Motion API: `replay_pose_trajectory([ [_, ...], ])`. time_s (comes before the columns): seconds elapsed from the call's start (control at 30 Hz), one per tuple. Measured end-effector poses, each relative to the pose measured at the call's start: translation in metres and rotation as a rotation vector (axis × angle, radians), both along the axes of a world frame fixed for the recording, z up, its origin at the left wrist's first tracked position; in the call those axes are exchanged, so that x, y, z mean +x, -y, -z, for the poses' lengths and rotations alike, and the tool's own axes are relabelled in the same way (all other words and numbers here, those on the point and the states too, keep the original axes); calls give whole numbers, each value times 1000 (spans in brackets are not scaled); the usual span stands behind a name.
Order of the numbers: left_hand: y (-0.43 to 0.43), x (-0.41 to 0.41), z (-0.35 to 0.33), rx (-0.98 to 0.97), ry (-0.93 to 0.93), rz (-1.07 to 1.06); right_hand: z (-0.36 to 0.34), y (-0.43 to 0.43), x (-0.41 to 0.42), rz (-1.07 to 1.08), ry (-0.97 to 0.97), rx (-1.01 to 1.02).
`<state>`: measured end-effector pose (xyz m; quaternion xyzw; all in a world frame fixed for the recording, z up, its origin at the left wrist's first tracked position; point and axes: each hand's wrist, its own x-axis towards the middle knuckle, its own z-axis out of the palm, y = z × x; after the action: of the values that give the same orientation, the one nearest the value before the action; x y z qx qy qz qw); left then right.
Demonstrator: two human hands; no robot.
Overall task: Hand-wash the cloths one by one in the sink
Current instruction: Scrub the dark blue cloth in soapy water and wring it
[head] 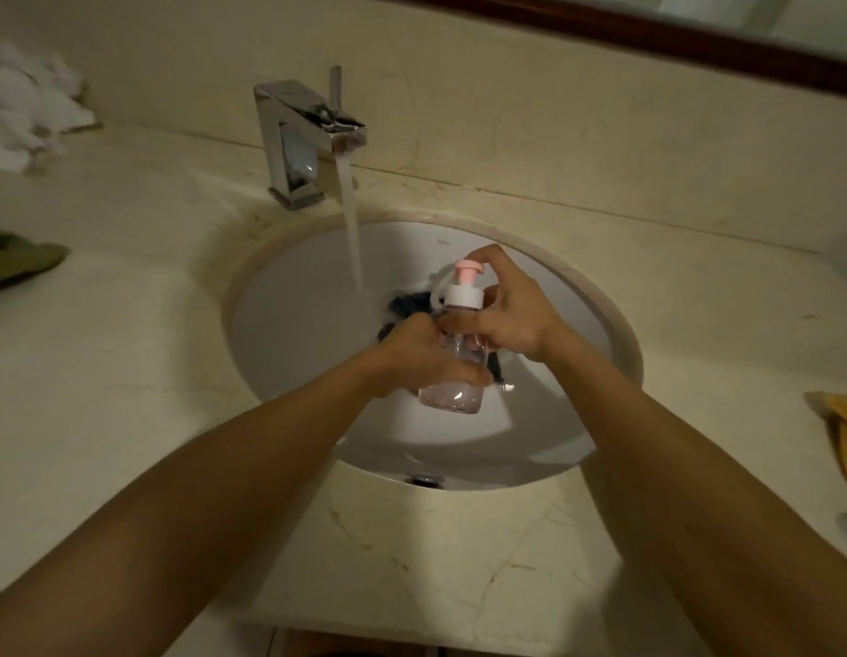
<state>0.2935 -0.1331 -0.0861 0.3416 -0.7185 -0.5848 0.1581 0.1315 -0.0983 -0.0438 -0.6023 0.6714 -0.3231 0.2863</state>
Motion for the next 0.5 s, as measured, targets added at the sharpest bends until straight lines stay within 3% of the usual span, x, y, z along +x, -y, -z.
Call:
replay_pose_trajectory([
  [0.23, -2, -6, 2, -53, 29, -54, 12, -2, 1, 34, 172, 1],
  [0.4, -8, -7, -8, -25, -19, -6, 0, -8, -12, 7, 137, 31],
  [0.5, -7, -16, -18, -111, -59, -53, -9, -11, -23, 68, 127, -29],
])
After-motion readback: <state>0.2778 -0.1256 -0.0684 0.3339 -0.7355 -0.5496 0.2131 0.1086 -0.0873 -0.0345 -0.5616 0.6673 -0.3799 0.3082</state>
